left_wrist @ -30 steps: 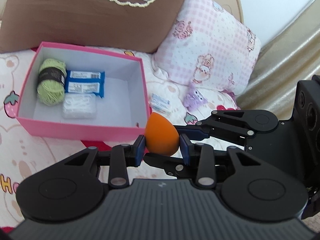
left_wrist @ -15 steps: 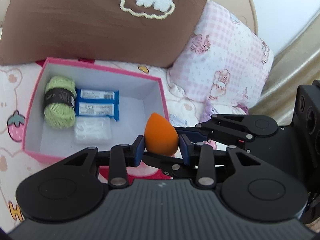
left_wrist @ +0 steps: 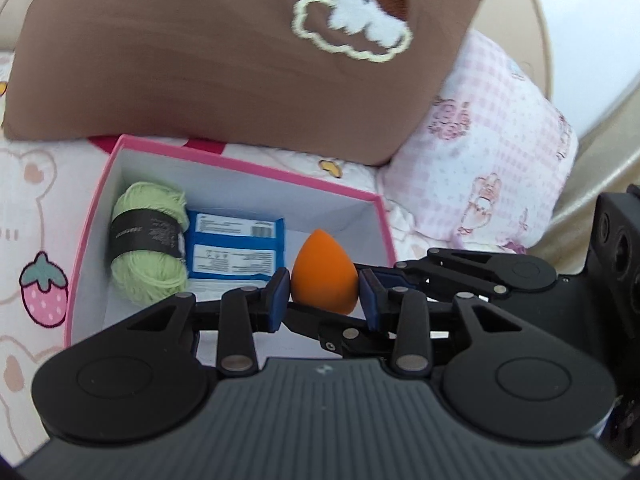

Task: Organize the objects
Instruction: 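Carry the orange sponge with the left tool toward the pink box, then lower the orange sponge into the pink box and open the left tool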

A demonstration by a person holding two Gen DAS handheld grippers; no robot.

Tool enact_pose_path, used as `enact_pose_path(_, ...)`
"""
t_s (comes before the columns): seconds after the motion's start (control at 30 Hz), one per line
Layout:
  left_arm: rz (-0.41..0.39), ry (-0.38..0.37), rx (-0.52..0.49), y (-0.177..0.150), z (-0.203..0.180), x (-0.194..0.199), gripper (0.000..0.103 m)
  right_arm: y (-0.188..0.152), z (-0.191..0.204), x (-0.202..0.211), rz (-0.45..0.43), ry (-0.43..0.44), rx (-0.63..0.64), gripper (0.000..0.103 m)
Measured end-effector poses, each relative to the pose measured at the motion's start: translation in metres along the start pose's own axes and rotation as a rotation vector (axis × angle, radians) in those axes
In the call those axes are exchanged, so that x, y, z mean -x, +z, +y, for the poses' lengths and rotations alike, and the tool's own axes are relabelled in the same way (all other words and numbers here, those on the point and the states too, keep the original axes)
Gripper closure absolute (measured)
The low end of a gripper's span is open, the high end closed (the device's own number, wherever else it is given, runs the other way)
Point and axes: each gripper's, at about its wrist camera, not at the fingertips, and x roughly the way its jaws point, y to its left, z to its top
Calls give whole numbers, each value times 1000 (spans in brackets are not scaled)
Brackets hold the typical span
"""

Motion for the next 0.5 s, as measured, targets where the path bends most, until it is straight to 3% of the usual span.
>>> enact_pose_path(0.13, -2, 42, 10, 1, 11, -9, 67, -1, -4, -20, -16, 36, -6, 59)
enact_pose_path(0.27, -19, 36, 41, 3, 24, -21, 66, 2, -13, -35, -13, 51, -30, 59)
enact_pose_path(0.5, -5, 53, 50, -4, 38, -53, 66, -7, -21, -67, 26, 26, -72, 59)
